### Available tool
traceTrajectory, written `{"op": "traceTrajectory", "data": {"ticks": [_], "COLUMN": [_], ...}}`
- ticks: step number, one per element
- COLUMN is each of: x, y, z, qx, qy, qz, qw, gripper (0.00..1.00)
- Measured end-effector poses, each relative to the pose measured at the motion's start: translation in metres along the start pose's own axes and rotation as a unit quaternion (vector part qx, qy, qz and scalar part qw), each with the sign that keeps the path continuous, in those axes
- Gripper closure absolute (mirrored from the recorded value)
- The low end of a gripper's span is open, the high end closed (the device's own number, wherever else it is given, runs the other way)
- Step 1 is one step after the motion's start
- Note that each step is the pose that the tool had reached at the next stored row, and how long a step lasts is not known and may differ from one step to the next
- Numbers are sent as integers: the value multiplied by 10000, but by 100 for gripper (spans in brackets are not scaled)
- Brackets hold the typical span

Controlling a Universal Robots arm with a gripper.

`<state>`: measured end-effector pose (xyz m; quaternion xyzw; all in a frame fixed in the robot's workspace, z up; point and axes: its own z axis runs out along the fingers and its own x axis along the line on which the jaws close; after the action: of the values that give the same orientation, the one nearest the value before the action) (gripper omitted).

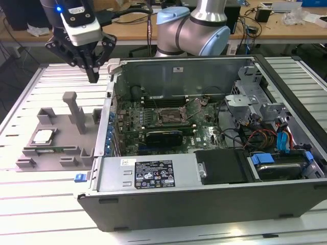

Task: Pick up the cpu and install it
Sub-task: 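Reach for the cpu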

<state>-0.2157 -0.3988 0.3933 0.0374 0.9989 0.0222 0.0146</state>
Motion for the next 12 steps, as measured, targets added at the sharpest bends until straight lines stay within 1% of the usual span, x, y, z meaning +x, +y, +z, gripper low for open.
{"op": "traceTrajectory", "data": {"ticks": [7,8,10,12], "x": [176,213,255,324], "y": [-13,-16,-19,-24], "z": [-6,-7,-8,-11], "qx": [0,-1,-1,-1], "qy": [-8,-10,-12,-15], "qz": [-1,-1,-1,-2], "qw": [10000,10000,10000,10000], "gripper": [89,89,89,89]}}
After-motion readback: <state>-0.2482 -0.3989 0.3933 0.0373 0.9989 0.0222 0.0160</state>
